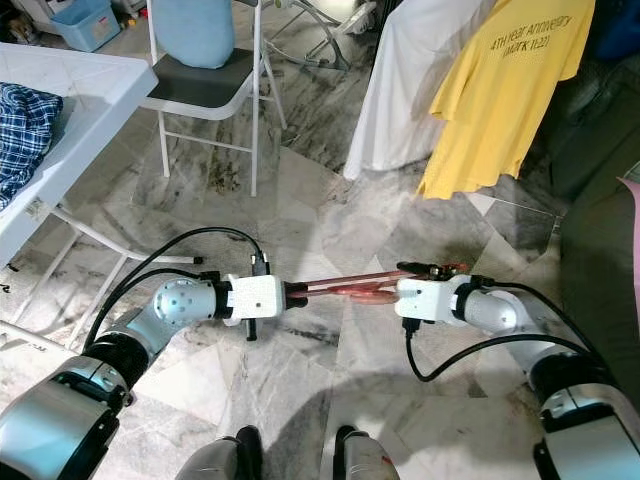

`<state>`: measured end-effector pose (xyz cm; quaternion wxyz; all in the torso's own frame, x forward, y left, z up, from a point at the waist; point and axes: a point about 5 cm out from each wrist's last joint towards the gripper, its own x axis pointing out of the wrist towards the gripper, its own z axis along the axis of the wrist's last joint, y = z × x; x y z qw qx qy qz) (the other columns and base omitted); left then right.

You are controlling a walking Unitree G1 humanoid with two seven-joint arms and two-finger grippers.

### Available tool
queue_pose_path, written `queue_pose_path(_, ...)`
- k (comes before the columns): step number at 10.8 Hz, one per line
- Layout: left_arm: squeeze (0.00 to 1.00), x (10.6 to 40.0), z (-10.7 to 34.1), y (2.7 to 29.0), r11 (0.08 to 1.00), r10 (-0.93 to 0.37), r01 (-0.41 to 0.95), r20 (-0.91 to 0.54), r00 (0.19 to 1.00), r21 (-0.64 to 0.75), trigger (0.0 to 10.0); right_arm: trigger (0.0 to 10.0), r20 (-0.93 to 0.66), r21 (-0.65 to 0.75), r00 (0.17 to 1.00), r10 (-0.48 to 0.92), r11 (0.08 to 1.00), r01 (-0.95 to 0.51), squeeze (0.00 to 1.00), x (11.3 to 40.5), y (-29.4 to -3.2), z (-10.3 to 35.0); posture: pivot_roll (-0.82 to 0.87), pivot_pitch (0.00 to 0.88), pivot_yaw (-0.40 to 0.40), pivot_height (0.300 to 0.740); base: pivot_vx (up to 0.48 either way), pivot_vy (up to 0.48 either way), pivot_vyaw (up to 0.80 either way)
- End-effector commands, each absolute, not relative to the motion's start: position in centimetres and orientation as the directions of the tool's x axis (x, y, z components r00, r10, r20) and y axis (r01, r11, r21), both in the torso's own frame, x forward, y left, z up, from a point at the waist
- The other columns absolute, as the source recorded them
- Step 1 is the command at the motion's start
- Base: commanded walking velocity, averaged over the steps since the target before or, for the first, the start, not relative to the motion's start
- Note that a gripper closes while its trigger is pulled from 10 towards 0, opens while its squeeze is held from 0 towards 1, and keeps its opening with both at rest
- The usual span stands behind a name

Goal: Hang hanger

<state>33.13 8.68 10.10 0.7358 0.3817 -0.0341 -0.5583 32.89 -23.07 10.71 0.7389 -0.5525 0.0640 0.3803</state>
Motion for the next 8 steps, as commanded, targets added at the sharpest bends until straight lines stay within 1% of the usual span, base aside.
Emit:
queue_pose_path(1, 0.00, 32.92, 9.70, 9.25, 0.074, -0.842, 0.802, -0.395, 0.369, 0.592, 10.0, 0.0, -0.524, -0.763, 0.688, 0.503, 0.082, -0.641, 0.00, 32.60, -23.29, 10.80, -0.11, 0.224, 0.062, 0.740, 0.000, 0.000, 0.00)
queue_pose_path(8, 0.00, 32.86, 9.14, 9.83, 0.072, -0.821, 0.807, -0.425, 0.382, 0.587, 10.0, 0.0, -0.530, -0.735, 0.652, 0.542, 0.089, -0.672, 0.00, 32.31, -23.16, 11.10, -0.12, 0.221, 0.061, 0.740, 0.000, 0.000, 0.00)
